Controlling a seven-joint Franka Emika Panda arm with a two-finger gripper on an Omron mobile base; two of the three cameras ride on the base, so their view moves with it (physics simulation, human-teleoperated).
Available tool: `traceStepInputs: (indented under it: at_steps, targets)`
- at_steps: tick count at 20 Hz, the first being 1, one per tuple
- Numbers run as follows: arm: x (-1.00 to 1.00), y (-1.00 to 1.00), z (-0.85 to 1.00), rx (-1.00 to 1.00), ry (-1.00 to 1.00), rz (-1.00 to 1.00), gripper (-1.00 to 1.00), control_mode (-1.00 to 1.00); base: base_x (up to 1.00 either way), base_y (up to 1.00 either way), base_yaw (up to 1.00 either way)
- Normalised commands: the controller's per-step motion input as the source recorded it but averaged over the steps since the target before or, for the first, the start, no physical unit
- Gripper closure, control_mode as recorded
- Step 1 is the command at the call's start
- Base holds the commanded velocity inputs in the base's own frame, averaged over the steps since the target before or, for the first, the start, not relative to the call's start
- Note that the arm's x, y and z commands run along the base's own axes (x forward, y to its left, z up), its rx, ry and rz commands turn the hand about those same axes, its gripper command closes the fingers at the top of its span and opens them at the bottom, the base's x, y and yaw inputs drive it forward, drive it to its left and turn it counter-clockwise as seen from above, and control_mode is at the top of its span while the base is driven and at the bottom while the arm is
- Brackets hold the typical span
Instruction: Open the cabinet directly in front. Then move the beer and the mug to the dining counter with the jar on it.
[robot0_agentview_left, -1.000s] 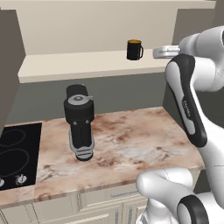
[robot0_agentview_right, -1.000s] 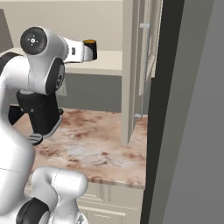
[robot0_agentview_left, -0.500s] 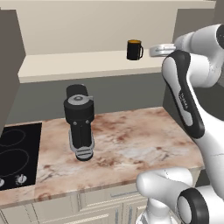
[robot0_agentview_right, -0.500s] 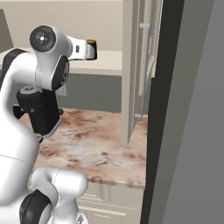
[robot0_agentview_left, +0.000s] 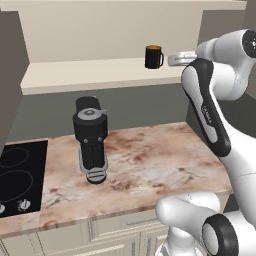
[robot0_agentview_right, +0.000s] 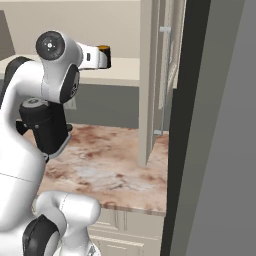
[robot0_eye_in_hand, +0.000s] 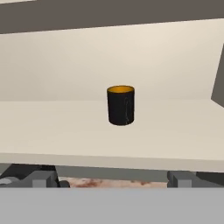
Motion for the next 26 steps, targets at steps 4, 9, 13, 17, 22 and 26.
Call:
traceStepInputs:
  at_steps: [4,9,13,17,22,26]
  targets:
    - [0.0,0.0,0.0,0.0,0.0,0.0,-1.0,-1.0,0.0,0.0,0.0]
    - [0.07,-0.05,0.0,0.0,0.0,0.0,-1.0,-1.0,0.0,0.0,0.0]
    - [0.06,-0.19,0.0,0.01,0.0,0.03,-1.0,-1.0,0.0,0.0,0.0]
    - [0.01,-0.07,0.0,0.0,0.0,0.01,-1.0,-1.0,0.0,0.0,0.0]
    - [0.03,0.0,0.0,0.0,0.0,0.0,-1.0,-1.0,0.0,0.0,0.0]
    - [0.1,0.0,0.0,0.0,0.0,0.0,-1.0,-1.0,0.0,0.0,0.0]
